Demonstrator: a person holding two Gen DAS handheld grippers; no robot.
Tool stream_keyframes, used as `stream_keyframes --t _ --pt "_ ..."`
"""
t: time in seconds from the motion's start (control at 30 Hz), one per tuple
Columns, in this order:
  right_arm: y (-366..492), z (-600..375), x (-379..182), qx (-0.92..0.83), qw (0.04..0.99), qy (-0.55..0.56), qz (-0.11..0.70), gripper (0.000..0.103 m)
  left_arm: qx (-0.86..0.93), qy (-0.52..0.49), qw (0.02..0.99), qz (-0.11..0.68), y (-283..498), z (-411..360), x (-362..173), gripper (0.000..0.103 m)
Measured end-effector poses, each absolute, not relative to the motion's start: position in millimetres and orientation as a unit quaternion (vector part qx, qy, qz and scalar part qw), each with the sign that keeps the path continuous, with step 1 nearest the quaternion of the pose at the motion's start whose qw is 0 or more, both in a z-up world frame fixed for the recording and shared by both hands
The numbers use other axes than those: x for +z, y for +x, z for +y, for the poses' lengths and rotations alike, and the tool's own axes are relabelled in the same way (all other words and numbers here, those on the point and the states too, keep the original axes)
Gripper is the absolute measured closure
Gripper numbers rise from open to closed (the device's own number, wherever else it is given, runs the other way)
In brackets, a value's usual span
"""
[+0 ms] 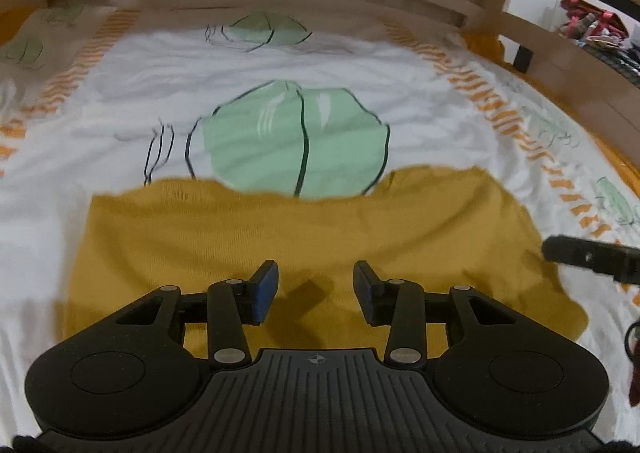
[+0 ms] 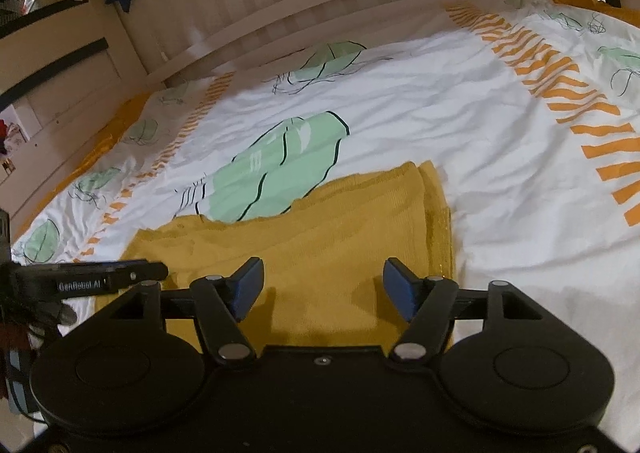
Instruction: Fold small clothes
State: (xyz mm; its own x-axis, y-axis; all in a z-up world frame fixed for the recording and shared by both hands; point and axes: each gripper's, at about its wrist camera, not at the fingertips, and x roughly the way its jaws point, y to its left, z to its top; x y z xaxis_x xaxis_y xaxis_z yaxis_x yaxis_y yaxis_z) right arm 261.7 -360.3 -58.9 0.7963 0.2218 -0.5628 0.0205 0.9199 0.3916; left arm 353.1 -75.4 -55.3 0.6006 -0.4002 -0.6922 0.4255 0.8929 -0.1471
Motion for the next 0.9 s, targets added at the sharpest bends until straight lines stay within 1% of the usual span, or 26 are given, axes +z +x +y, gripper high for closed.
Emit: stream_keyframes --t 0.1,0.23,0.33,0.47,0.53,0.6,0.7,0.9 --pt "261 -360 -58 0.057 0.928 0.196 0.313 0.033 -0.229 0.016 0.888 0.399 369 -81 -58 0.063" --pt "260 -362 -56 0.059 0.927 0.204 0.309 0.033 -0.238 0.045 0.872 0.425 376 -96 -80 0.063" --pt "261 -363 -56 0.057 0.927 0.206 0.308 0.033 -0.226 0.06 0.878 0.418 380 -104 -92 0.062" --pt "263 -361 -61 0.054 0.925 0.203 0.317 0.033 -0.2 0.04 0.89 0.409 398 -105 -91 0.061" --pt "262 -359 -62 0.051 0.925 0.197 0.321 0.031 -0.188 0.031 0.892 0.41 407 -105 -92 0.061" --pt "262 -359 -63 0.049 0.924 0.194 0.326 0.026 -0.184 0.029 0.891 0.413 415 -106 -93 0.061" --pt "262 -362 -65 0.047 0.92 0.203 0.332 0.026 -0.187 0.046 0.89 0.414 423 -109 -96 0.06" --pt "262 -368 -70 0.035 0.915 0.213 0.34 0.024 -0.167 0.021 0.885 0.435 443 -104 -97 0.06"
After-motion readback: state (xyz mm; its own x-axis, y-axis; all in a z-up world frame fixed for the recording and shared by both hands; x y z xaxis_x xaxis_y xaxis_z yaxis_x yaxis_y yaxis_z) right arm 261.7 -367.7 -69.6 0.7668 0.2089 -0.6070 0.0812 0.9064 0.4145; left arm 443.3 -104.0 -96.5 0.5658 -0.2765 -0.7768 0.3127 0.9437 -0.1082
